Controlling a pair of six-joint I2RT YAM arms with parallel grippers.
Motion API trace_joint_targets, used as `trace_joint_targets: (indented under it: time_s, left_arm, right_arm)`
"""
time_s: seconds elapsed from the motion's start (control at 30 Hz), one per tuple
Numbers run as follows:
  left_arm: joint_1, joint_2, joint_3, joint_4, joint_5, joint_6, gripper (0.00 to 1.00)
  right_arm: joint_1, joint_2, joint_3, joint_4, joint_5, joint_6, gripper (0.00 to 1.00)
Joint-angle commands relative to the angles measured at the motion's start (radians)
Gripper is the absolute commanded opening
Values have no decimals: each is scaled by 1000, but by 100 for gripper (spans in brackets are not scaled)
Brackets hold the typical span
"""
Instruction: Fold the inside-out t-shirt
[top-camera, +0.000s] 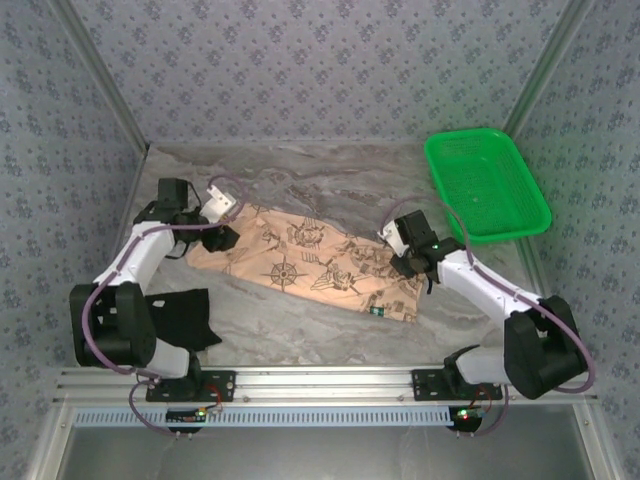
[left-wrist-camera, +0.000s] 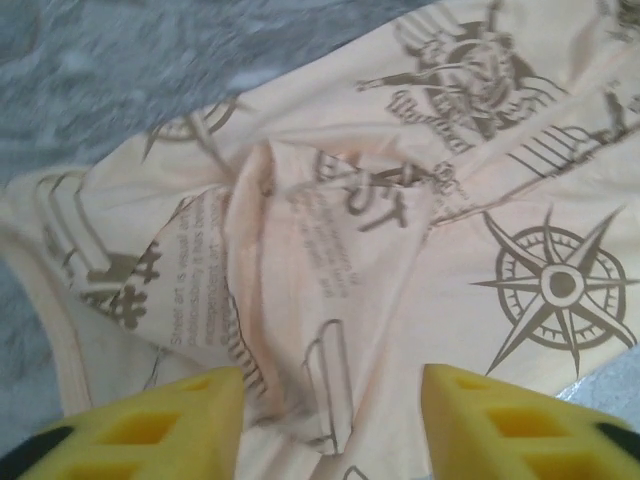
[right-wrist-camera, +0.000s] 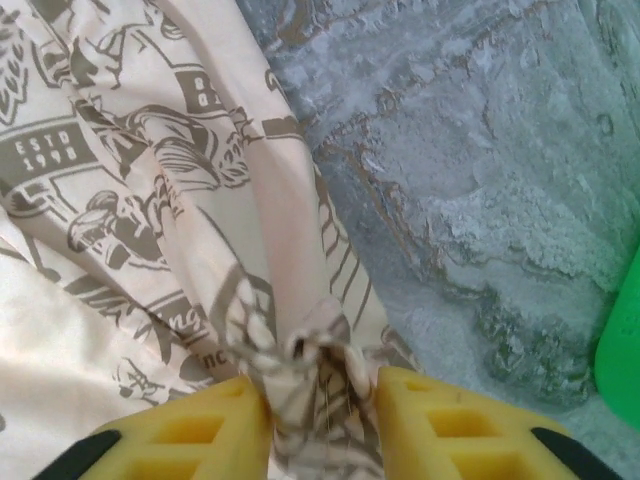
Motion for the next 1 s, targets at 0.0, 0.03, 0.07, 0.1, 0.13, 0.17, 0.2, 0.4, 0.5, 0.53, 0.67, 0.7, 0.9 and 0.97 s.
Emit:
trace_joint_targets:
  time_s: [0.0,0.03,0.07,0.1,0.13,0.17,0.2,0.4,0.5,0.53,0.67,0.7,0.9,0.97]
  left_arm:
    - [8,-105,20,38,-47,-201,54]
    - [9,-117,23,39,-71,-257,54]
    - [9,-126,29,32,-95,-316,54]
    - [9,-131,40,14,-91,-365,54]
    - [9,-127,49,-2,-52,-399,54]
    - [7,-120,52,-15,6,-432,54]
    - [-4,-110,45,-14,48,-479,54]
    - [-117,-2,13,-37,-47,-542,57]
    - [-152,57,65,-88,-149,-425,58]
    - [-161,73,84,-101,-172,-379,59]
    - [-187,149,130,-125,-213,-157,59]
    - [-193,166,134,-132,-220,-119,58]
    - [-196,209,128,-116,-243,-44,13]
    - [-195,217,134,-143,-231,-7,0]
  right_arm:
    - [0,-85,-5,-25,36,31,39]
    - [-2,-101,1,-29,33,32,41]
    - [-4,-119,10,-40,24,31,43]
    - [-8,-130,17,-54,10,22,44]
    - [-10,-135,21,-63,-9,9,45]
    - [-16,-134,24,-72,-37,-17,47]
    - [-23,-125,27,-80,-69,-44,48]
    - [-61,73,116,-169,-204,-201,49]
    - [-81,181,177,-206,-156,-319,49]
    - [-87,208,194,-236,-160,-362,49]
    - [-131,289,261,-334,-204,-496,47]
    - [-137,302,274,-366,-251,-536,45]
    - [-62,254,233,-393,-241,-704,2]
    - [-26,214,207,-362,-193,-722,4]
